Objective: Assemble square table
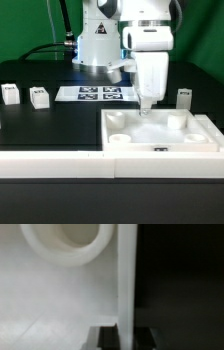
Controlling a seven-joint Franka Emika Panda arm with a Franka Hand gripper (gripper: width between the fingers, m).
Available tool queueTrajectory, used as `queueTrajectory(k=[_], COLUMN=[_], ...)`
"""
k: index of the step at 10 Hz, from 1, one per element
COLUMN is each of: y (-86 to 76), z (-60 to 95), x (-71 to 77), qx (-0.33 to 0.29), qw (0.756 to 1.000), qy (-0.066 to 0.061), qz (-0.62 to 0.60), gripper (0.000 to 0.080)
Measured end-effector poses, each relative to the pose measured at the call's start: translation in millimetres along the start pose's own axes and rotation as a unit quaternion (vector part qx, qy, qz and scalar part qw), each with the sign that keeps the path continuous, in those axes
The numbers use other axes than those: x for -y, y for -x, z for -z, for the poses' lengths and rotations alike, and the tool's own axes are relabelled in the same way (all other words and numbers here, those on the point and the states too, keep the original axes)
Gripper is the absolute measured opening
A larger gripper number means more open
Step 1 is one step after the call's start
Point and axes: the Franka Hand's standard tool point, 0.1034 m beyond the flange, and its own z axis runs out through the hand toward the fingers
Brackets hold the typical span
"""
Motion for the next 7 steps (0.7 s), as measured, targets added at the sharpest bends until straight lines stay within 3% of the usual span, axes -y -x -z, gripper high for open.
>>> queueTrajectory(k=[1, 4, 7], y=[-0.2, 0.4, 1.0], z=[-0.6, -1.3, -1.6], x=[-3.7, -5.6, -5.0], qx=[0.001, 0.007, 0.007], qw=[1.000, 1.000, 1.000], qy=[0.000, -0.014, -0.015], qz=[-0.008, -0.004, -0.007], gripper=[0.0052, 0.0052, 0.0064])
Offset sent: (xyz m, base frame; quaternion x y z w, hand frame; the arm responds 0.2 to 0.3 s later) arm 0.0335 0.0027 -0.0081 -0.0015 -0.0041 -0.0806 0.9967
